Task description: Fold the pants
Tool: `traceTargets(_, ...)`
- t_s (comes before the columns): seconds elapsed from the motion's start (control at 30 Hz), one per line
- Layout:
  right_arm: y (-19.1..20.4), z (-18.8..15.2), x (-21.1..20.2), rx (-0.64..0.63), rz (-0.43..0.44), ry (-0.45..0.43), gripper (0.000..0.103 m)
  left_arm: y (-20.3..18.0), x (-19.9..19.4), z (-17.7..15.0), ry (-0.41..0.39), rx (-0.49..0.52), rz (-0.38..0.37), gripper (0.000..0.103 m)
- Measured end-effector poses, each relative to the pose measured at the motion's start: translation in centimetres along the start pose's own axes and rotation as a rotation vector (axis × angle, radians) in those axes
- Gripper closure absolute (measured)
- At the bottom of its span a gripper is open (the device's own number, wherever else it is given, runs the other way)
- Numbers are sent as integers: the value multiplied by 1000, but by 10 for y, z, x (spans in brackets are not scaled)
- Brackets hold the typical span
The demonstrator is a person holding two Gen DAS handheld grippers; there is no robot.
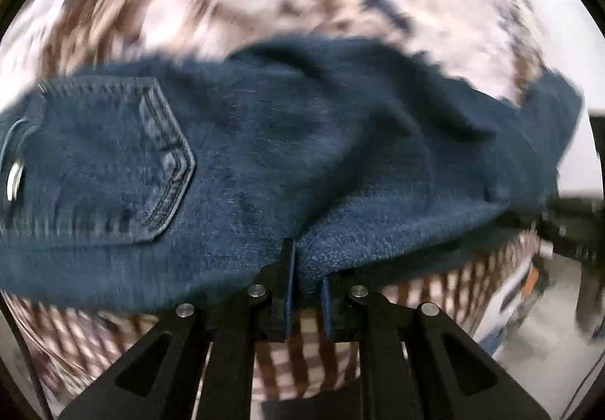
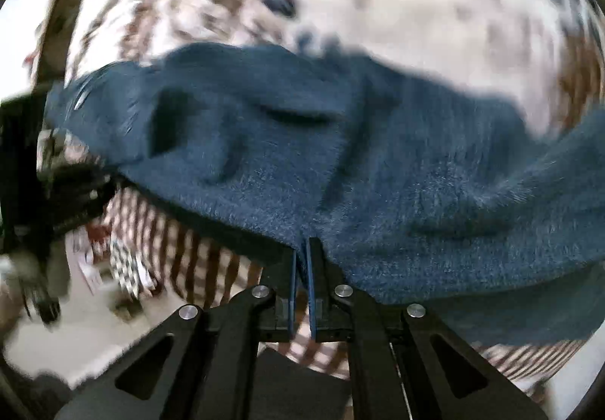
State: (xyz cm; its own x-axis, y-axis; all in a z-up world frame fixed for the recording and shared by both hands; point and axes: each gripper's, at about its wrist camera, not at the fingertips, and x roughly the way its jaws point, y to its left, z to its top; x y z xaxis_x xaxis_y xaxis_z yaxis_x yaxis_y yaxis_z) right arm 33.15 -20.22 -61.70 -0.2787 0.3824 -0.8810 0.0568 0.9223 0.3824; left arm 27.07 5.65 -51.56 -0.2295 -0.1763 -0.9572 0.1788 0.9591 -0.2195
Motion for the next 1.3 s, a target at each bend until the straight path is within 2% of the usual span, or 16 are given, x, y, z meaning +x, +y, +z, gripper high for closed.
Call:
traceTargets(0.07,-2,-1,18,47,-23,-8,97,7,6,-1,-16,-37,1,93)
traceTargets(0.23,-11,0,33,195,33,-22,93,17,-14,-9,-71,-80,-12,90)
traceTargets(0.3,-13,-8,23,243,87,-58,89,15,-29,-14,-99,-84,-2,89)
traceTargets(0.4,-12,-29,1,264,141,-109,87,6,-55,-31,-192,-96,24,88)
traceTargets(0.57,-17,-42,-29,254,141,-129,87,-6,-62,-50,-251,-103,84,85)
traceTargets(0.63,-18,-48,-26,245,130,-129,87,-19,-48,-53,-251,-109,116,75)
traceTargets(0.67,-23,-38,-25,230,116,-125,86,-13,-41,-59,-244,-124,119,58)
traceTargets(0.7,-23,-33,-20,208,91,-118,67,-19,-29,-54,-234,-127,118,28)
traceTargets(0.73,-22,-26,-14,181,62,-102,41,-19,-18,-54,-223,-123,135,17)
traceTargets(0.77,-19,-14,-4,158,44,-89,0,-22,-6,-53,-213,-119,165,13)
traceTargets(0.87,-5,-4,22,54,-29,-78,2,-18,2,-53,-212,-131,183,13)
traceTargets(0.97,-7,-10,23,93,55,-79,2,-12,-22,-66,-283,-179,151,13)
traceTargets(1.03,-19,-23,8,143,96,-133,2,-4,-42,-77,-328,-243,124,13)
traceTargets(1.13,-77,-57,-32,372,65,-332,2,25,-53,-87,-367,-441,39,13)
traceTargets(1.23,-162,-86,-46,678,89,-463,2,54,-40,-88,-375,-657,-22,13)
traceTargets(1.3,-224,-98,-40,887,144,-514,11,68,-16,-81,-353,-756,-67,13)
